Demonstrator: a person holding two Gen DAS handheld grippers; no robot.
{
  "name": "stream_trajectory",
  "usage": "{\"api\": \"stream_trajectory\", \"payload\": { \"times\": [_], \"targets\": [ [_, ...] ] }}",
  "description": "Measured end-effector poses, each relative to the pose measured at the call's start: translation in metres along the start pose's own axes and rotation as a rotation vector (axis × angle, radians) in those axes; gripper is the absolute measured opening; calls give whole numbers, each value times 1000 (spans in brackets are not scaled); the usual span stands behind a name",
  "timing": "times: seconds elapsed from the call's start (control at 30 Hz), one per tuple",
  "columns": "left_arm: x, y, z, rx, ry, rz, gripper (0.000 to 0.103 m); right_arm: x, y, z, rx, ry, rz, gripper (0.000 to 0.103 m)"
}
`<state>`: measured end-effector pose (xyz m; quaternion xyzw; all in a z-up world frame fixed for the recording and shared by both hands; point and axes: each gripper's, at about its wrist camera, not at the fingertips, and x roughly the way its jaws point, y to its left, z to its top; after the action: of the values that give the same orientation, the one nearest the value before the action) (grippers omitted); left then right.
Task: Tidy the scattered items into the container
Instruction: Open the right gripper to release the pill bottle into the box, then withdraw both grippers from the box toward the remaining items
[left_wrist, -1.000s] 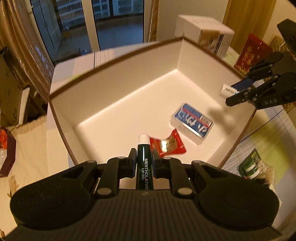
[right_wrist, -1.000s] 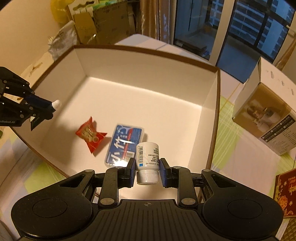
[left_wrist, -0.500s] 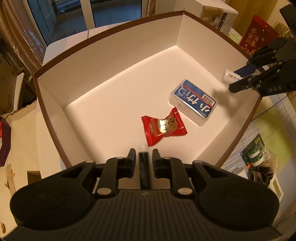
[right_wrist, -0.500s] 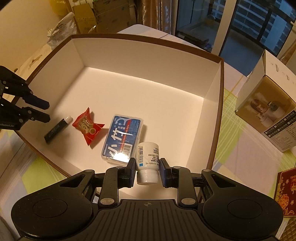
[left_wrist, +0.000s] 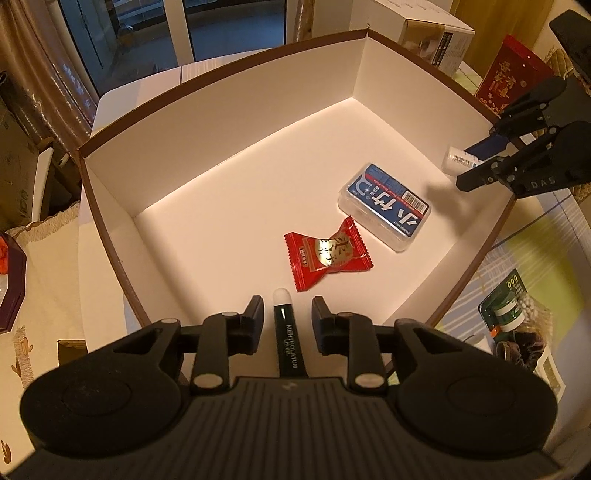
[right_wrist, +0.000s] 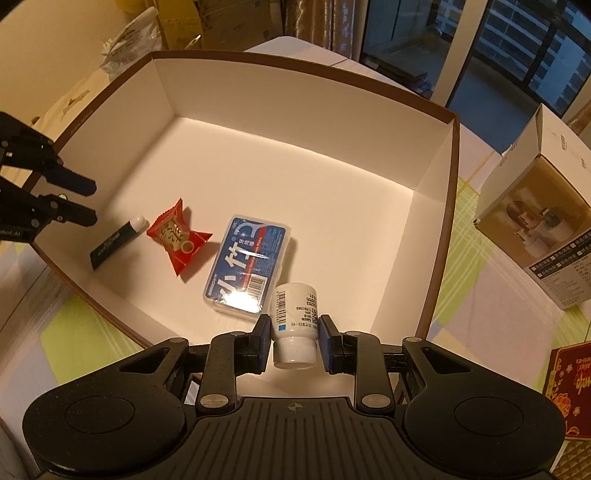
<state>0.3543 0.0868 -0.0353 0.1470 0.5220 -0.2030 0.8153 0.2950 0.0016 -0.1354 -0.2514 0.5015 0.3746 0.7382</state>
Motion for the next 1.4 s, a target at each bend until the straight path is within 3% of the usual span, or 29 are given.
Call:
{"api": "stream_trajectory", "payload": {
  "times": [0.13,0.23,0.73,0.83,1.1,1.33,1.4],
  "targets": [
    [-1,1,0,-5,-8,4,29,-3,2,0,-17,-20,16,30],
    [-5,1,-1,-13,-22,4,41,-3,3,-1,-29,-15,23,30],
    [-14,-1,-3,-38,-45,12,52,-18,3,-5,-12,-38,34,31],
    [-18,-3,-4,-41,-53,14,53,-26,6,-8,-7,-77,8,89],
    [-31,-5,-9,-68,-80,25,60,-43,13,-11,-10,-116,0,89],
    [-43,-9,-14,-93,-95,50,76,-52,18,-14,-2,-134,-11,89],
    [-47,-9,-15,-107,-98,60,83,-56,21,-17,0,-147,-14,102]
  ]
}}
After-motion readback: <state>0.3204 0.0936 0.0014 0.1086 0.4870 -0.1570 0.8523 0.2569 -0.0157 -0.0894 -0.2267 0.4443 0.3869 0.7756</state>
